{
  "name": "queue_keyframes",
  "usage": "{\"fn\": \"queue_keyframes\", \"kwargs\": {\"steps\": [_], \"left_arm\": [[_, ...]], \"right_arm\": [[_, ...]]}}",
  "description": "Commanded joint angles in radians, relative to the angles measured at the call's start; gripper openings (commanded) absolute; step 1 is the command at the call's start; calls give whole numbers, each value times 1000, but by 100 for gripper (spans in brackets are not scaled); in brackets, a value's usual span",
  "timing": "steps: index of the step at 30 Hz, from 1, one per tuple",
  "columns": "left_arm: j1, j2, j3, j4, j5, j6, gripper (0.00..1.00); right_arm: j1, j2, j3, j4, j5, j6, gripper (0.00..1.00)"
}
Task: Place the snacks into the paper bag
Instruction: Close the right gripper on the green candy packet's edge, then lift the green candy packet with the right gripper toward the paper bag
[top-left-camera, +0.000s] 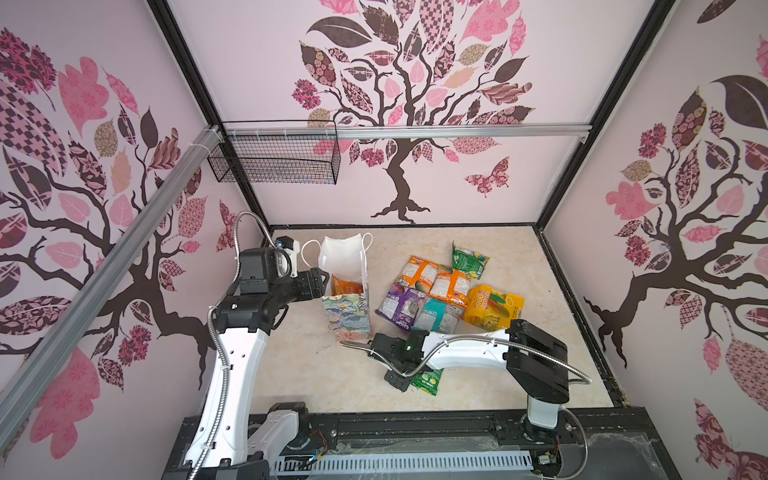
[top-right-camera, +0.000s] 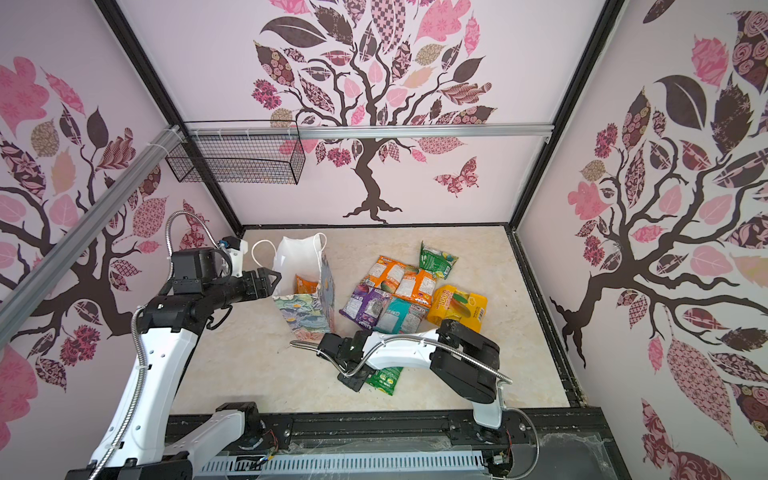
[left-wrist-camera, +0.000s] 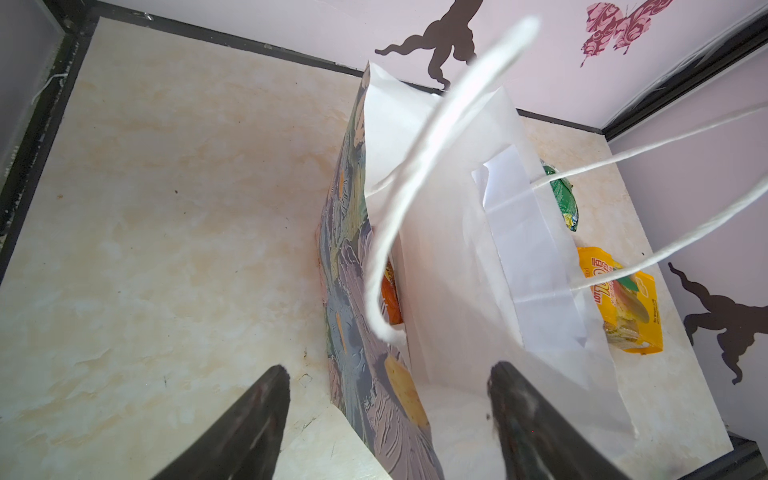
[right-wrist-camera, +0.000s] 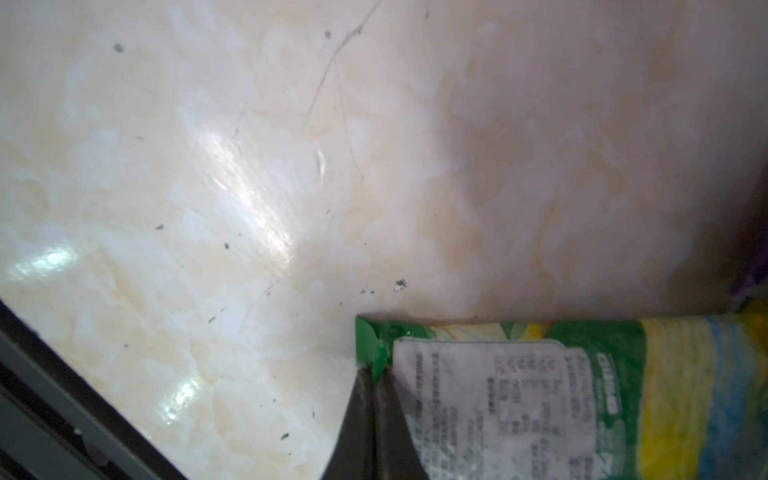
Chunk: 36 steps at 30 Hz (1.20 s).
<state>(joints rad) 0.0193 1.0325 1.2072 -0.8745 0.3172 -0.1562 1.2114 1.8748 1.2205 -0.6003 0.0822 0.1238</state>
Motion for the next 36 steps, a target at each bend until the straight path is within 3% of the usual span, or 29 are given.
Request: {"fn": "queue_keyframes", "kwargs": {"steps": [1, 15, 28, 36], "left_arm": [[-3, -4, -18, 14, -1, 12, 79], [-3, -6, -20, 15, 4, 11, 79], [-3, 15, -7, 11, 3, 14, 79], [-4, 14, -6, 9, -1, 16, 79]], "right_arm": [[-1, -41, 11, 18, -27, 24, 0], [-144, -303, -136, 236, -286, 146, 0], [-231, -446, -187, 419, -396, 216, 0], [-271, -492, -217, 517, -398, 245, 0]]}}
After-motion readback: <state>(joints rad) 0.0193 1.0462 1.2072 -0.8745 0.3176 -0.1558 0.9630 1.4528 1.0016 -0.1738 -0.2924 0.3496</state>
